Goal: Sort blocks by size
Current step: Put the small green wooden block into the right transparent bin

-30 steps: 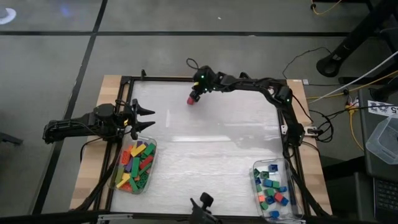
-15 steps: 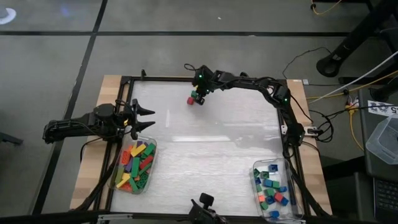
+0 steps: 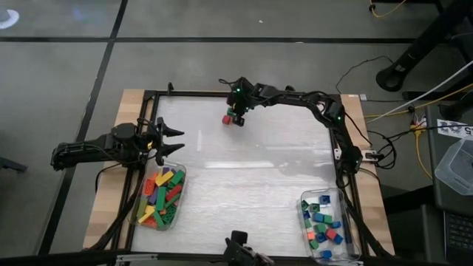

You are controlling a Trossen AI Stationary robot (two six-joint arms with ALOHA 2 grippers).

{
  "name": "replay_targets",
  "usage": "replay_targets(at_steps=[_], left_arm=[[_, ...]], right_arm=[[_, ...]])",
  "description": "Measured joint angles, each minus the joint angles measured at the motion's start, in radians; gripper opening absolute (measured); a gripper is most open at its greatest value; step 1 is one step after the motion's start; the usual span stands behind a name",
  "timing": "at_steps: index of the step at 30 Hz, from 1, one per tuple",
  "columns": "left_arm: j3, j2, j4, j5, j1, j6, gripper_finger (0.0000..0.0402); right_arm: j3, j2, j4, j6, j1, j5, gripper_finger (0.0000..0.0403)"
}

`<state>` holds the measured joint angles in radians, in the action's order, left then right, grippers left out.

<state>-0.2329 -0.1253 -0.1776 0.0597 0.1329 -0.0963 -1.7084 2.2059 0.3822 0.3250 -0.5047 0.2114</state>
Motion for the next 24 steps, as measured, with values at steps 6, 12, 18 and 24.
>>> replay_targets(at_steps=[6, 12, 18, 24], left_arm=[[0.0, 0.0, 0.003, 0.001, 0.0, 0.0, 0.0225], [0.033, -0.039, 0.256, 0.004, 0.0, 0.005, 0.0225], [0.071, -0.231, 0.601, 0.136, 0.014, 0.05, 0.0225], [0.038, -0.517, 0.716, 0.174, 0.111, -0.139, 0.0225]], right_arm=[[0.0, 0.008, 0.011, -0.005, -0.016, 0.021, 0.0007], [0.0, 0.01, 0.037, -0.006, -0.021, 0.01, 0.0007], [0.0, 0.01, 0.036, -0.007, -0.019, 0.009, 0.0007], [0.0, 0.01, 0.035, -0.008, -0.019, 0.008, 0.0007]])
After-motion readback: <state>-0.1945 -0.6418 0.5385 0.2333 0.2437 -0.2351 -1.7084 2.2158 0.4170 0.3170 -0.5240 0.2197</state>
